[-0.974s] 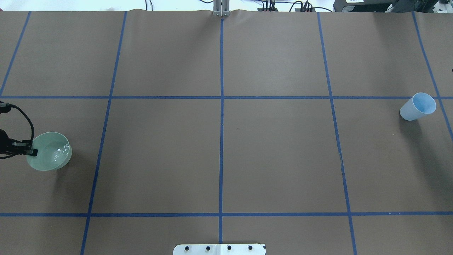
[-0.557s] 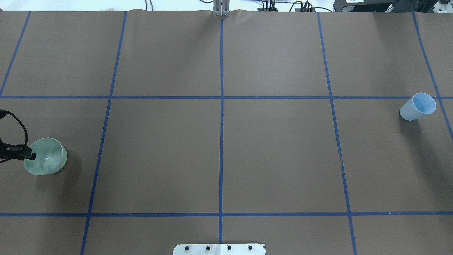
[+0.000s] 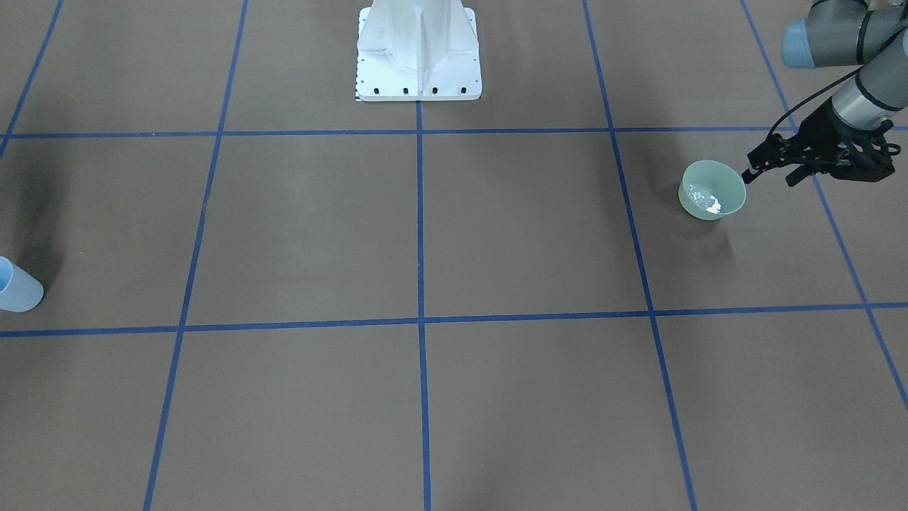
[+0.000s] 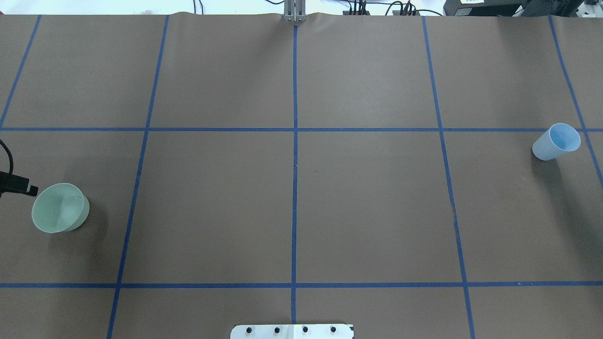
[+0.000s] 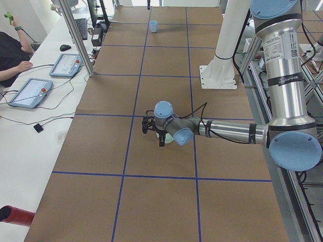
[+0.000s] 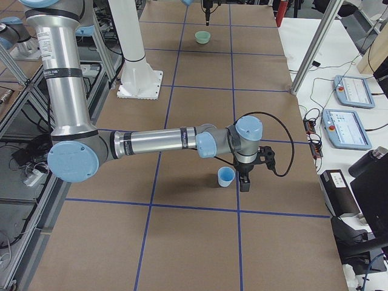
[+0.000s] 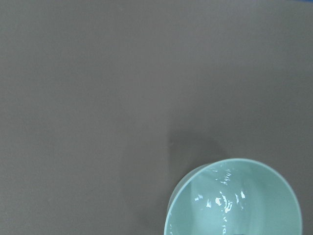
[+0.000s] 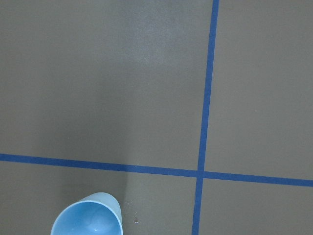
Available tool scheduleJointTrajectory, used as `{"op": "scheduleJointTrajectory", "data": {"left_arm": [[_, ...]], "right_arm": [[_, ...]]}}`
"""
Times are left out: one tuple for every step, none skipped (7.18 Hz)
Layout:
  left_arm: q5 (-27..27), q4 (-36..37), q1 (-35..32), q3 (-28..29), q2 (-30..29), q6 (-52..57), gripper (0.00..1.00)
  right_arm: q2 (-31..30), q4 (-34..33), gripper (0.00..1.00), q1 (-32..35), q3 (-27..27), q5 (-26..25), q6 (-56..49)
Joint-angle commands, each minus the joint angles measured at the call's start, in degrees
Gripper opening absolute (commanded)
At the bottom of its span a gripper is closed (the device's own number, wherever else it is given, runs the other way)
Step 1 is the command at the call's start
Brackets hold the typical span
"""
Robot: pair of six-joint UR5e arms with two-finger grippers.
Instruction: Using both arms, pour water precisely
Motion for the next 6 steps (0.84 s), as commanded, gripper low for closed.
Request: {"op": "scheduleJointTrajectory", "data": {"left_arm": [[0.6, 27.8, -12.8, -3.3, -9.9, 26.6, 1.0], [2.6, 36.7, -17.7, -1.0, -15.5, 37.5, 1.0], [2.7, 39.7, -22.9, 4.3, -18.7, 42.8, 1.0], [1.9, 38.8, -27.4, 10.3, -18.6, 49.7, 1.0], [1.9, 38.3, -31.2, 13.3, -18.3, 50.7, 1.0], [1.9, 35.7, -31.5, 13.2, -15.9, 50.6, 1.0]], "right_arm": [[-0.8, 0.0, 1.0, 0.5, -0.1, 2.7, 0.0], [-1.3, -0.2, 1.0, 1.3, 0.0, 3.4, 0.0], [-1.6, -0.6, 1.0, 1.4, -0.2, 4.1, 0.3], [-2.6, -0.7, 1.0, 2.5, -0.3, 5.3, 0.4], [-3.5, -0.8, 1.0, 3.4, -0.5, 7.2, 0.5], [-4.7, -0.7, 1.0, 3.9, -0.5, 9.3, 0.5]]}}
